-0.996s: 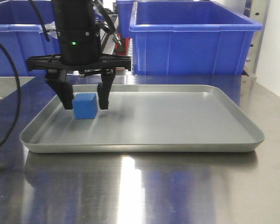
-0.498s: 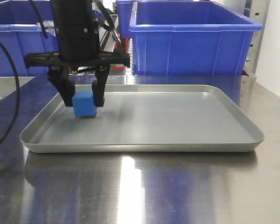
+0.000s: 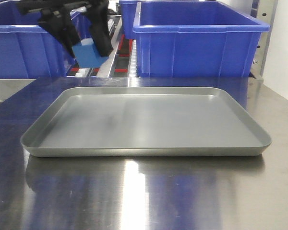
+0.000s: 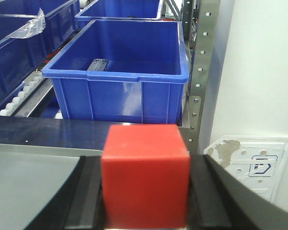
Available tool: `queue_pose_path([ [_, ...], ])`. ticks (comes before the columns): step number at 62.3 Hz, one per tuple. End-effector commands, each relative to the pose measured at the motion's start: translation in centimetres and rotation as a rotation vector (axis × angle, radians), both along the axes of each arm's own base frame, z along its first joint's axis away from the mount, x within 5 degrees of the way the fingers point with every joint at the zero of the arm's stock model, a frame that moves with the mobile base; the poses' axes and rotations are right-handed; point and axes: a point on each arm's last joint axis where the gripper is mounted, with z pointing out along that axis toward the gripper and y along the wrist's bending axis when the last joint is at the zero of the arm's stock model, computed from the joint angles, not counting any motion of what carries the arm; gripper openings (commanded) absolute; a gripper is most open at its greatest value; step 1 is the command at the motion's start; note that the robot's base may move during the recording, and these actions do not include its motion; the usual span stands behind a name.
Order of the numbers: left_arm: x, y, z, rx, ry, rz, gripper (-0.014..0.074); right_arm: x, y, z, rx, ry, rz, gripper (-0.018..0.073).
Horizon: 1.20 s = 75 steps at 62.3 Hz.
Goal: Sort and place red and blue blocks on shelf
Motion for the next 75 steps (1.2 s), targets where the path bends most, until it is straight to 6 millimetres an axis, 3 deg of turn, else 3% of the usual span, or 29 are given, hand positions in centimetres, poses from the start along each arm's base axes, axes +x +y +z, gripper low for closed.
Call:
queue_pose_path([
  [1,-1.1,0.6,2.9,-0.099,-0.177,-0.050,0.0125,-0.1,-0.1,1.7,0.004,-0.103,-0.011,0.0044],
  [10,-2.3,1.8,3.0,-0.191,-0.303,-0.009,0.0125,-0.1,-0.1,1.7,0.004,-0.103,-0.011,0.0044],
  [26,-5.5,5.9,2.3,-0.299,-0.547,0.119,0.0125,-0.1,-0.1,1.7,0.004,-0.103,-0.011,0.0044],
  [45,-10.3,11.7,0.6,-0.332,-0.766,0.269,0.0125,-0.1,-0.1,1.7,0.004,-0.103,-0.011,0.0044],
  [75,-17.9,17.3,0.6,-0.268,-1.010,0.388,0.0125,-0.1,-0.1,1.7,0.004,-0.103,-0.011,0.0044],
])
